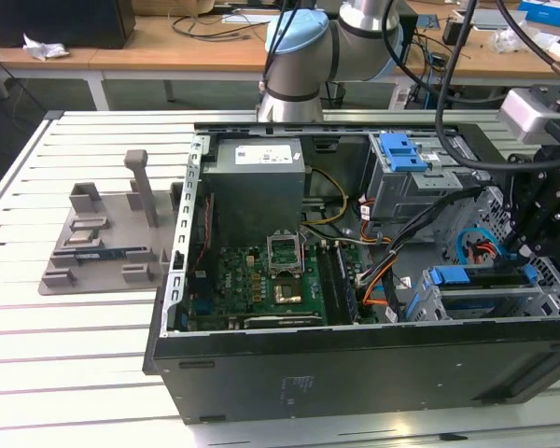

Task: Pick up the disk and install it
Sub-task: 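Insert the first disk wire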

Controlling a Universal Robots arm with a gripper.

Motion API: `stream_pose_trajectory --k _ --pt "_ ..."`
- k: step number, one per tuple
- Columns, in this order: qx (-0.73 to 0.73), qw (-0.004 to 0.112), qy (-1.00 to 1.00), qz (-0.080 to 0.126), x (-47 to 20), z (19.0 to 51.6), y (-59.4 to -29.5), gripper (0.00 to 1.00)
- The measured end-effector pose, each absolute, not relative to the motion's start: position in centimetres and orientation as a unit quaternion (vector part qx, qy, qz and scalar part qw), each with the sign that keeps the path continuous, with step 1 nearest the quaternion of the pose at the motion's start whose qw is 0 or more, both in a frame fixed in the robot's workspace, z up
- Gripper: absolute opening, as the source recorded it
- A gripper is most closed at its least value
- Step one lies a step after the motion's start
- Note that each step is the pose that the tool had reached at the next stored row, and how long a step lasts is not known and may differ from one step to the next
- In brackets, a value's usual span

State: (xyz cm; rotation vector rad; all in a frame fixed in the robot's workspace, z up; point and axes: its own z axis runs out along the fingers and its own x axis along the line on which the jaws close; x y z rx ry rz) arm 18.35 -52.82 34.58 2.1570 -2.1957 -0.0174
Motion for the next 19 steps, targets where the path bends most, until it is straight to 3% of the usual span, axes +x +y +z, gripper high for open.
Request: stream_pose_trajectory --k 19 --pt "0.701 0.03 -0.713 -0.008 18.35 34.62 -52.96 0.17"
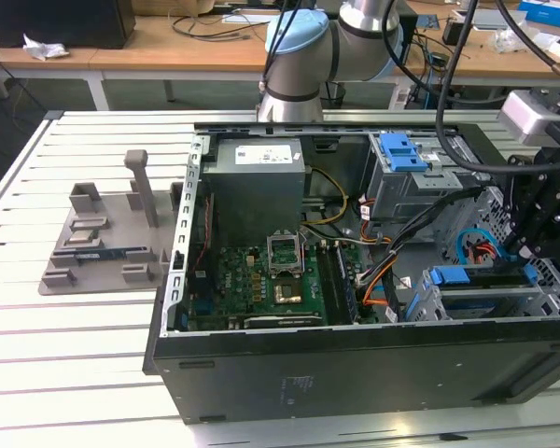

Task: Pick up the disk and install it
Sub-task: 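Insert the first disk wire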

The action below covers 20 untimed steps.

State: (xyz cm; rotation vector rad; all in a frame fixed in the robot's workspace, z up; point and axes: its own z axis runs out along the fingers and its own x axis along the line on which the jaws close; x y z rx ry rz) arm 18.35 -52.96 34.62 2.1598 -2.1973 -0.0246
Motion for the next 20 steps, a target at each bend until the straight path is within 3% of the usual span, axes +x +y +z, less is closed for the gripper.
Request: stream_pose_trajectory --k 20 --pt "0.699 0.025 -0.715 -0.015 18.52 34.21 -53.31 0.17"
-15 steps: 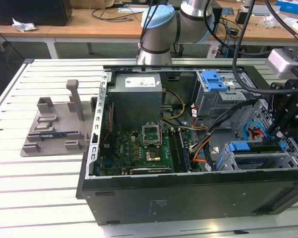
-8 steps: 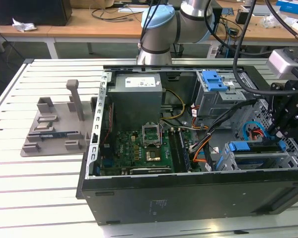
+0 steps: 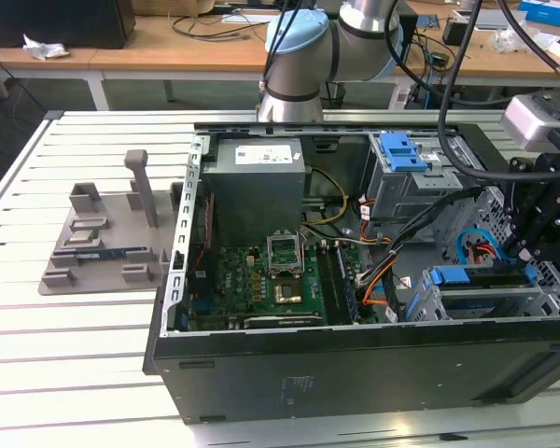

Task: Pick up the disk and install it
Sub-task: 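Insert the first disk wire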

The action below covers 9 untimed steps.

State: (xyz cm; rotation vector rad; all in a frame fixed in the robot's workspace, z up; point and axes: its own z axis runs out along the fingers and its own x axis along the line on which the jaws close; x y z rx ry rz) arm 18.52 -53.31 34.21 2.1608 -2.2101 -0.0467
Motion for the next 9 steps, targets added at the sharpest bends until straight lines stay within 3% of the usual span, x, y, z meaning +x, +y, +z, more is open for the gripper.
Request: stream_pose_trajectory --k 9 --pt "0.699 0.026 -0.715 -0.016 18.54 33.33 -53.35 0.17"
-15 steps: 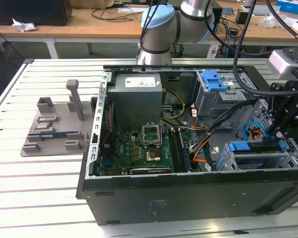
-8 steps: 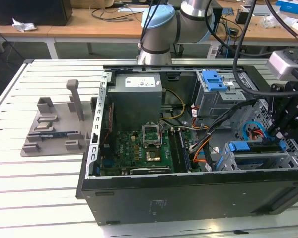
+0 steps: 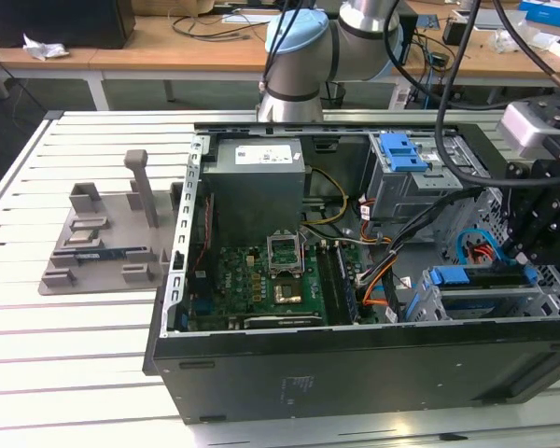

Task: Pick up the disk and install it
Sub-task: 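Insert the first disk wire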

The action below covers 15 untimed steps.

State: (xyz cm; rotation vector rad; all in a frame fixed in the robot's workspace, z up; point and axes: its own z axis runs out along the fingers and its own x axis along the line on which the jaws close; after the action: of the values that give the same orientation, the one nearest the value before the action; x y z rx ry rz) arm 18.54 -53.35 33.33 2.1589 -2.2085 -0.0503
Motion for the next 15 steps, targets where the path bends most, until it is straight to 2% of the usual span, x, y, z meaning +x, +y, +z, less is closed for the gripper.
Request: stream_pose_trajectory --k 4,5,11,13,14,15 --pt "0.699 0.026 -0.715 -0.017 18.6 33.2 -53.3 0.18" --pt "0.699 0.027 -0.715 -0.016 18.6 33.3 -53.3 0.31" --pt "0.699 0.027 -0.715 -0.015 18.6 36.2 -52.9 0.31" --pt "0.699 0.027 -0.715 -0.016 18.6 36.8 -52.7 0.29" --pt "0.699 0.027 -0.715 -0.015 18.6 37.2 -52.6 0.22" --pt "0.699 0.027 -0.715 -0.015 18.6 37.5 -52.5 0.11"
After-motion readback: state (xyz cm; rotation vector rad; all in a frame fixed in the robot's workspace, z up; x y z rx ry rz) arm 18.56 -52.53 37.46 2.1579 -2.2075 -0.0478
